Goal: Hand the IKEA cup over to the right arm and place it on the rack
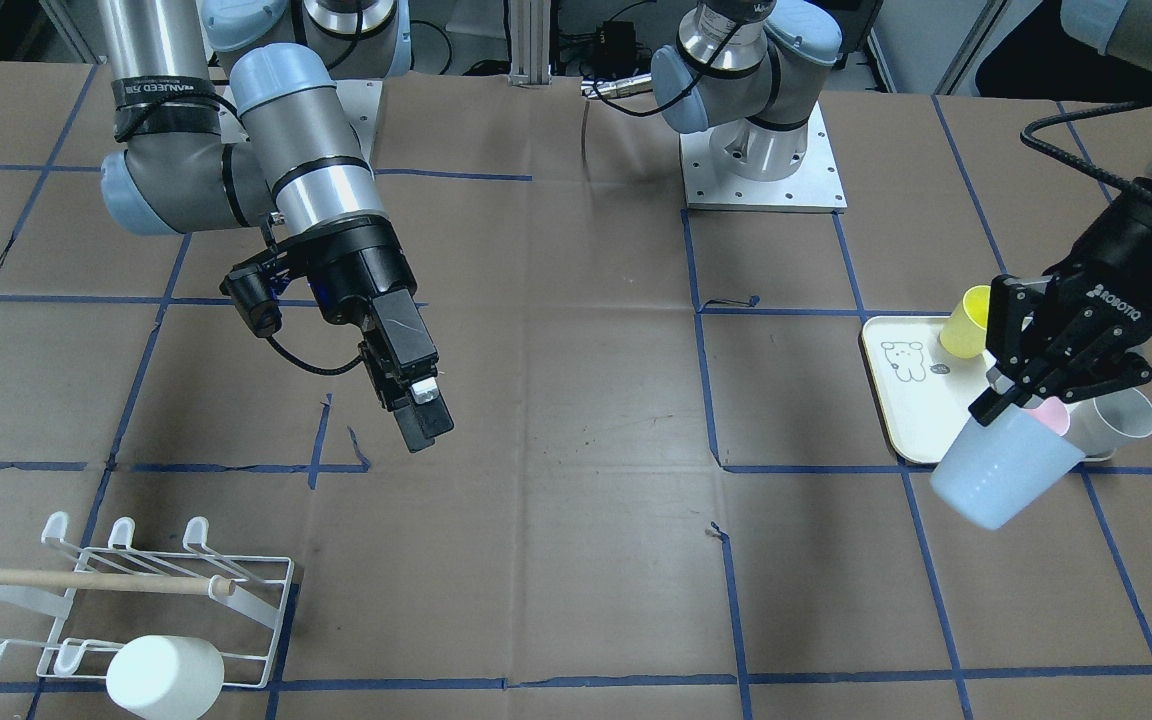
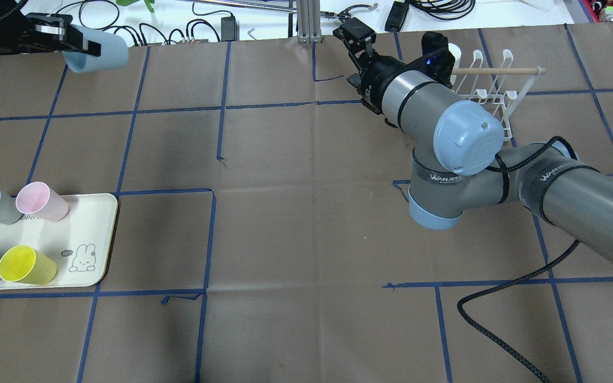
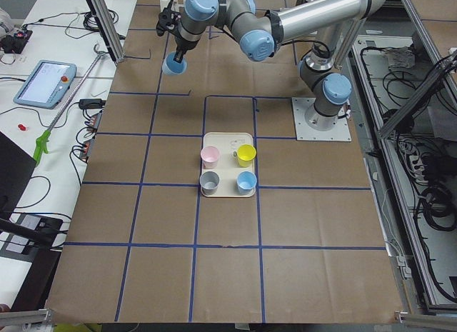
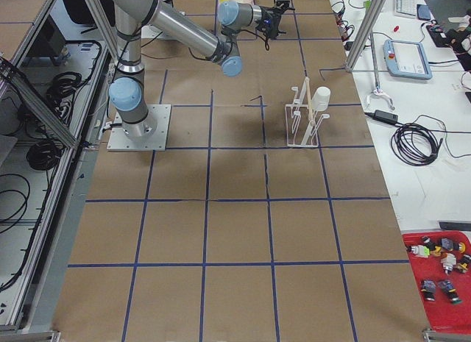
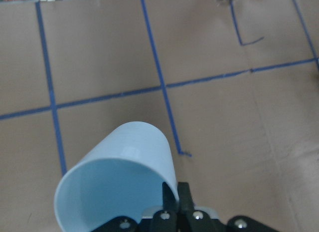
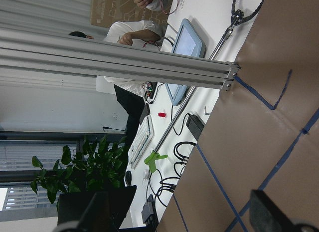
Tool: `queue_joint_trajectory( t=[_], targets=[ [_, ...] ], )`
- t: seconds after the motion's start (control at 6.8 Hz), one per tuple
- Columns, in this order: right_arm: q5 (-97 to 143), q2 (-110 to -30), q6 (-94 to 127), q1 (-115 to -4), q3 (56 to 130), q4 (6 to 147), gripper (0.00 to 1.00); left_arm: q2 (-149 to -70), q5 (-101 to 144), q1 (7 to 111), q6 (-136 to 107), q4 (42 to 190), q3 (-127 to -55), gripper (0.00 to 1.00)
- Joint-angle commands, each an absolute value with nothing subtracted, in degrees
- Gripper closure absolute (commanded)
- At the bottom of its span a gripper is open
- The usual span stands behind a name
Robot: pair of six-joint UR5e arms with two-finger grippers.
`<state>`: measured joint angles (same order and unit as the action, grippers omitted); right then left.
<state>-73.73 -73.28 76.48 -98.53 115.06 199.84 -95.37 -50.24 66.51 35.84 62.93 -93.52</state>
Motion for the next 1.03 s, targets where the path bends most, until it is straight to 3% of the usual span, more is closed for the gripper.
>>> queue_joint_trajectory(
  t=[0.0, 0.44, 0.88],
  targets=[
    [-73.9, -73.2, 77.1, -98.4, 115.0, 199.8, 0.0, -97.5, -35.6, 70.3, 36.7, 42.9, -100.0, 1.0],
    [-73.9, -73.0, 77.2, -98.5, 115.1, 199.6, 0.0, -107.2, -25.2, 76.5, 37.3, 19.2, -103.7, 0.97],
    [-73.3, -72.9, 77.5, -98.6, 115.0, 199.7, 0.0, -108.1, -22.0, 78.4, 36.8, 0.7, -114.9, 0.96]
  ],
)
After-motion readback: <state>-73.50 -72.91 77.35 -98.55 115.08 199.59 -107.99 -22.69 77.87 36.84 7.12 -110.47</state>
